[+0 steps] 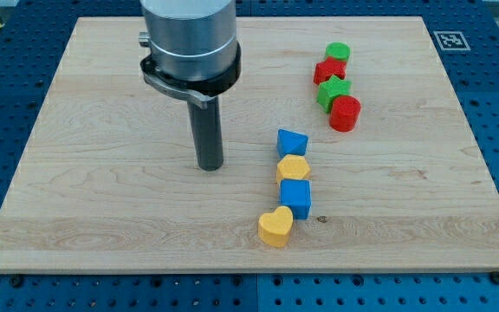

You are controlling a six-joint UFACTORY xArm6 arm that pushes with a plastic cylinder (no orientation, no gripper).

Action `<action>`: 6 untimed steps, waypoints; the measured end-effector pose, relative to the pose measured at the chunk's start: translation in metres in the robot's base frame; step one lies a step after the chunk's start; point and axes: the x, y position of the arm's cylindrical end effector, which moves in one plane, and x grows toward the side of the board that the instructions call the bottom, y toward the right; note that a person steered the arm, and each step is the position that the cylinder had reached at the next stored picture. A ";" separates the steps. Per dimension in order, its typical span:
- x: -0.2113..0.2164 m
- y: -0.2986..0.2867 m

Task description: Place your arm parallel to green star

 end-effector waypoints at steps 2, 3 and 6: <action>-0.092 -0.067; -0.097 -0.067; -0.097 -0.033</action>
